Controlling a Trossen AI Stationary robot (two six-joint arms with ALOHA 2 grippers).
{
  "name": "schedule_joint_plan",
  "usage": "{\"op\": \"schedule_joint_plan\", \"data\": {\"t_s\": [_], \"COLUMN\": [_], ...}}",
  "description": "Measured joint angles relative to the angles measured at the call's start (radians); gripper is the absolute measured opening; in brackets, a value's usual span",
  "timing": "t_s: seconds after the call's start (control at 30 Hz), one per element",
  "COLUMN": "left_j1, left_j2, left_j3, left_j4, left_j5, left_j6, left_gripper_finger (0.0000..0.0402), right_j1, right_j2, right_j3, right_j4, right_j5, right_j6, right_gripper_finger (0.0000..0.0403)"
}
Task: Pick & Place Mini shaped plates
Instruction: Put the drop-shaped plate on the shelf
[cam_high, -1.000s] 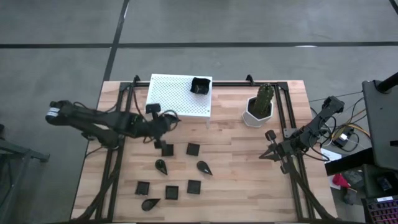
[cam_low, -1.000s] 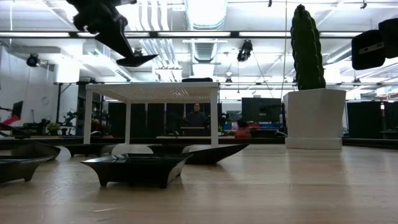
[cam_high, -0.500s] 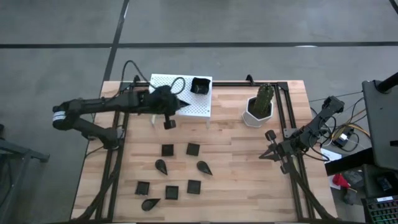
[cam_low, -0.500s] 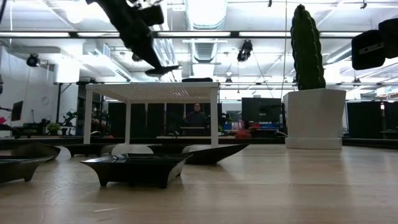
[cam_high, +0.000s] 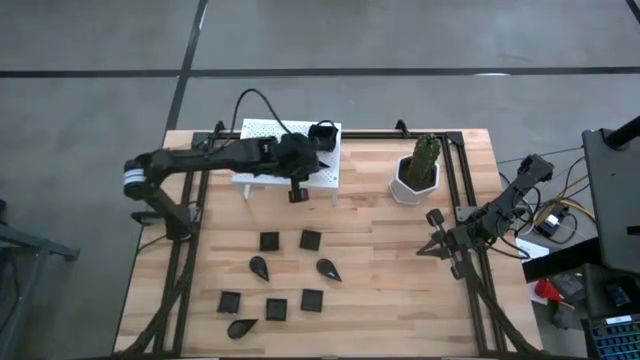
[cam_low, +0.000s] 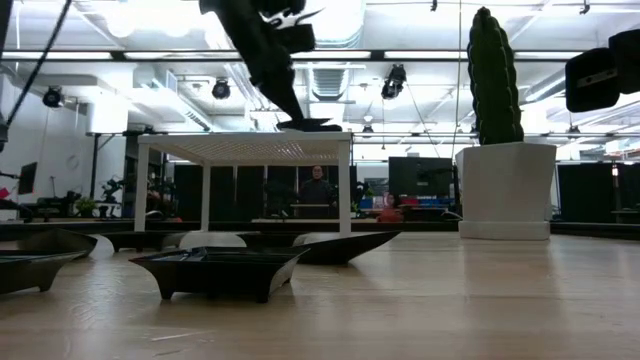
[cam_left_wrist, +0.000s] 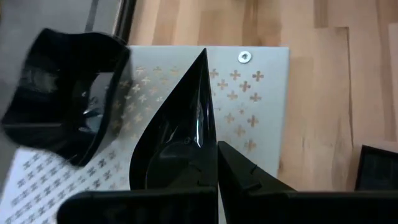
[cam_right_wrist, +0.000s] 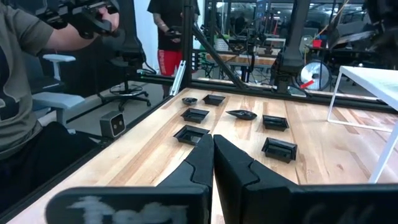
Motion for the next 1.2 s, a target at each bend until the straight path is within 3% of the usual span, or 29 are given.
{"op": "schedule_joint_plan", "data": {"t_s": [0.27, 1.2], "left_j1": [0.012, 0.018], "left_j2": [0.055, 0.053], "left_j3": [0.024, 0.016], "left_j4": [-0.004, 0.012], "left_j5": [-0.001, 0.013], "left_j6": [0.003, -0.014], "left_gripper_finger": [0.0000, 0.0001], "right_j1": [0.000, 0.000], "right_j2": [0.000, 0.000], "right_j3": [0.000, 0.000], "right_j4": [0.000, 0.000], "right_j5": [0.000, 0.000], "right_j6": [0.001, 0.001], "right_gripper_finger": [0.0008, 0.0008]}}
